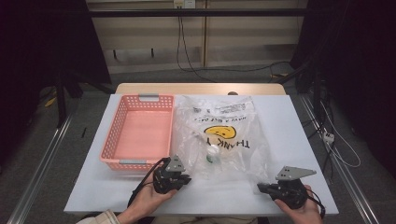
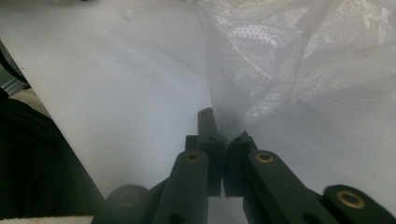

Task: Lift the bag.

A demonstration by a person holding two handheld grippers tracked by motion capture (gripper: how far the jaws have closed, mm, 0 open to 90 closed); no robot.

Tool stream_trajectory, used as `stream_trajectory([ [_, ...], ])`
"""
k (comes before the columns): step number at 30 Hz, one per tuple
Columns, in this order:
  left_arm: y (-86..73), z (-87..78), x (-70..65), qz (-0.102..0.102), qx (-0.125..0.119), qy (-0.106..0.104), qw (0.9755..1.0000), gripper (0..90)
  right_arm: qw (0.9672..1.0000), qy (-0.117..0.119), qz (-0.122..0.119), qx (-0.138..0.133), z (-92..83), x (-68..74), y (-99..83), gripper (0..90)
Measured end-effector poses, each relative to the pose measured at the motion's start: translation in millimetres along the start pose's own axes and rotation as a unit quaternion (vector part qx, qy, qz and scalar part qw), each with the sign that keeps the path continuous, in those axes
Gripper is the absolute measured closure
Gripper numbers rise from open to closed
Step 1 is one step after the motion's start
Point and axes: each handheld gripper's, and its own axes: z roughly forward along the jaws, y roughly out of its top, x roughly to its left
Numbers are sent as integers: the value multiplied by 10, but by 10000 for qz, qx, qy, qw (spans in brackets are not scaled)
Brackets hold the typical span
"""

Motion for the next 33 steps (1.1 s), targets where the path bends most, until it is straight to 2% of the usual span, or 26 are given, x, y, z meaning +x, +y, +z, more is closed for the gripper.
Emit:
stream_trajectory([
  [2,0,-14,-7,10,-29,-3,10000,897,10000,60,18,-39,-2,-4,20,893],
  [5,48,-125,3,-24,-232,-90,9997,899,9997,106,33,-204,-24,-22,82,898],
  [6,75,-177,7,10,-362,-168,9992,900,9995,122,54,-275,-40,-31,107,899],
  [7,103,-233,6,37,-480,-160,9987,900,9992,136,68,-358,-51,-46,131,900],
  [9,159,-329,9,100,-597,-128,9981,900,9987,173,118,-472,-71,-75,175,900],
  [13,242,-445,23,167,-886,-276,9956,900,9975,239,137,-658,-94,-120,269,900],
  [15,290,-509,32,200,-1015,-277,9942,900,9968,261,122,-747,-117,-126,330,900],
  [17,349,-586,53,225,-1227,-372,9915,900,9957,290,130,-873,-149,-132,400,900],
  [24,561,-836,168,216,-1687,-160,9853,900,9911,242,69,-1310,-277,-188,660,900],
  [29,677,-1000,261,174,-1961,-27,9804,900,9883,239,83,-1505,-336,-263,779,900],
  [33,761,-1084,326,118,-2153,-11,9765,900,9849,223,137,-1709,-414,-337,880,900],
])
